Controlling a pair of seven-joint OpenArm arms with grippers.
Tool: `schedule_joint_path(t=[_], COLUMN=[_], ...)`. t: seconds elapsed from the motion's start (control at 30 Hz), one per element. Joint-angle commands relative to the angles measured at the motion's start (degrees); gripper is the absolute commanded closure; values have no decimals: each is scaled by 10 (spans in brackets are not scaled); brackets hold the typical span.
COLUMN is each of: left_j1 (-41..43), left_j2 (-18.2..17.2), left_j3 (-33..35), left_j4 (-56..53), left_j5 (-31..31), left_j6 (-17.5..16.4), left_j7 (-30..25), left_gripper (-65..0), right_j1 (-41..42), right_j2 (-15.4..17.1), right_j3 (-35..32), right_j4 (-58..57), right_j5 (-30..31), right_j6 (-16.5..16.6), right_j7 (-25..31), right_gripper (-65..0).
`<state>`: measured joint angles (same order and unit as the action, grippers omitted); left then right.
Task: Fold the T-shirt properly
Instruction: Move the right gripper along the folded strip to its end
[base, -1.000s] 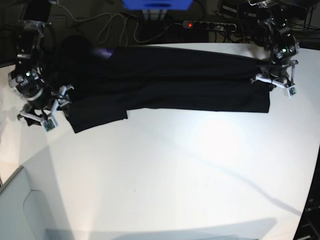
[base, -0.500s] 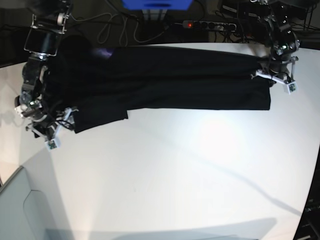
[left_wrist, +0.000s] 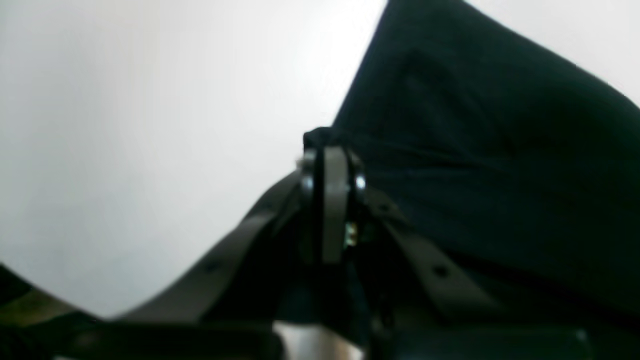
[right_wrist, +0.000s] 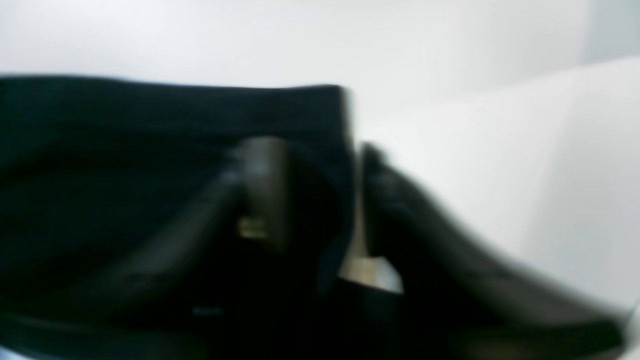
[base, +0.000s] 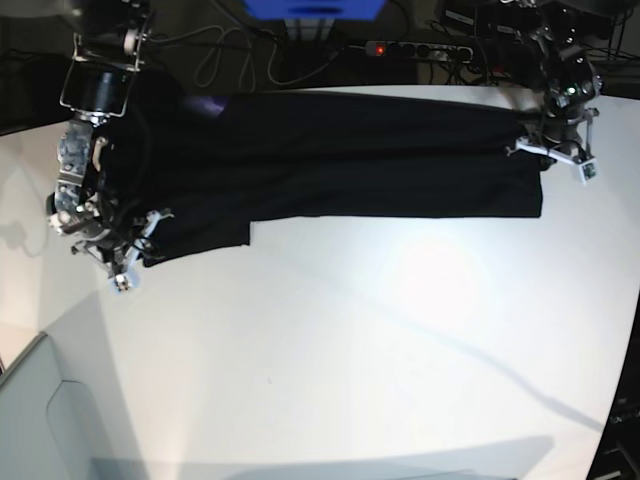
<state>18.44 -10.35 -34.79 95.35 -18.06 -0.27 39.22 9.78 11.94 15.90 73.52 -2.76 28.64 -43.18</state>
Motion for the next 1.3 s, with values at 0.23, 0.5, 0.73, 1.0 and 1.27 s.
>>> schedule_joint_path(t=[0.23,0.5,0.73,1.0,1.27], left_j1=[2,-1,-4,-16,-17], left_j2=[-9,-9,-14,-14,-15], left_j3=[-6,-6,-6,-6,-6], left_j4=[17,17,17,17,17], left_j5=[2,2,2,2,2], left_j6=[1,1,1,1,1], left_j7=[-10,-10,-10,-10,-10], left_gripper=[0,0,0,0,0], right_j1=[-58,-197,-298,-358,-370], right_j2=[7,7,-6,-11,-3], right_j3=[1,3,36,56,63], right_j4=[195,399,474,474,454], right_j5=[3,3,3,3,2], right_j6=[7,7,7,7,7], right_j7=[8,8,10,14,14], right_gripper=[-2,-2,-2,-2,-2])
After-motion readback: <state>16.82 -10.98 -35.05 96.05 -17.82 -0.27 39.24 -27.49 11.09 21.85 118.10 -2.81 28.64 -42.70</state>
